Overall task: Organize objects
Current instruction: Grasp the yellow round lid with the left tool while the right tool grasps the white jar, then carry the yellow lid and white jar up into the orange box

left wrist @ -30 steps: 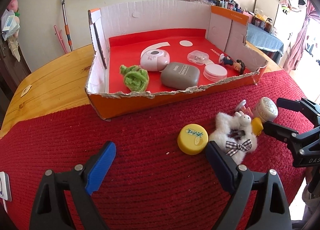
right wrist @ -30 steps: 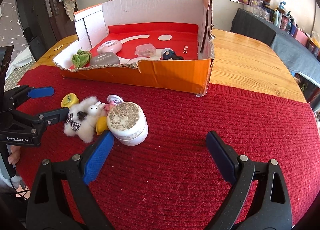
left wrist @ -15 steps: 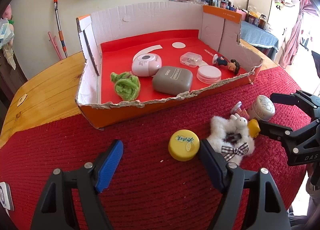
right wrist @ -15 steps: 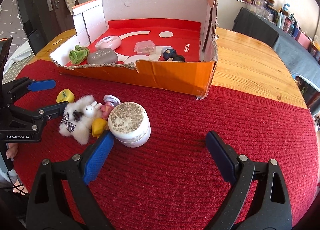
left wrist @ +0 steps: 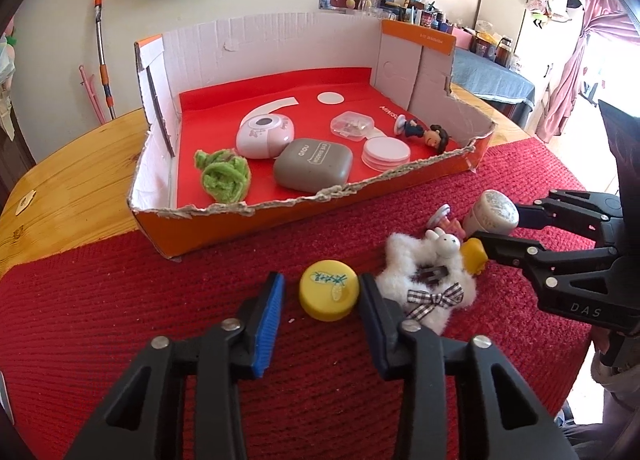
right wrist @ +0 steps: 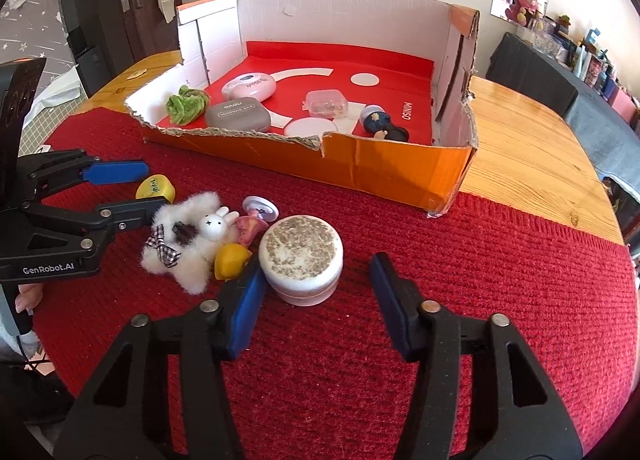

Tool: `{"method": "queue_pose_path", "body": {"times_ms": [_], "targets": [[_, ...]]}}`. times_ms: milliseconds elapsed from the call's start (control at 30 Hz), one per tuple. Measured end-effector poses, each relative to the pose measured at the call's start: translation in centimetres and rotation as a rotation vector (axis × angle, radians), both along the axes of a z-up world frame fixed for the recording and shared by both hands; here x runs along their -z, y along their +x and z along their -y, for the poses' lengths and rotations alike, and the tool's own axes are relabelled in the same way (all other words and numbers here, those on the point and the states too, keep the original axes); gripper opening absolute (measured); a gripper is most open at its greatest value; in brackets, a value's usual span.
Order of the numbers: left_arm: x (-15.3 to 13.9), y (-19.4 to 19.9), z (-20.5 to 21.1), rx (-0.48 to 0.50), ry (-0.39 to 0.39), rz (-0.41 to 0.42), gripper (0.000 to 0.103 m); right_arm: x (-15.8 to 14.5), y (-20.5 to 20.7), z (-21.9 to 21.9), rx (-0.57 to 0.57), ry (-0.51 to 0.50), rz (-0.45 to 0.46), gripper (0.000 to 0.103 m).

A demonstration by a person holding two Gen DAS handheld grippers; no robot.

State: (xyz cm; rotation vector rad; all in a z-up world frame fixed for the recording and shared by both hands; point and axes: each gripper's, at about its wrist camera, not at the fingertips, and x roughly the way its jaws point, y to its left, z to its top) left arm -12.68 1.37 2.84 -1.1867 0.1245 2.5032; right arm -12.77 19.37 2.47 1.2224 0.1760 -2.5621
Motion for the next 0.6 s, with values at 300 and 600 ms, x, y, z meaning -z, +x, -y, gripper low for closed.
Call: {"method": "queue_pose_path", "body": {"times_ms": [300,600], "targets": [[-1.2,1.4,-0.1,0.01,0.031,-0.026,0.032,-1.0,0.8,0.2,-0.009,-0.012,-0.018,0.035],[-4.0,3.0,0.3,0.008,0.057,-0.101,0.032,-3.5,1.6,0.5,-0.024,-0.026,-0.074,0.035]]}}
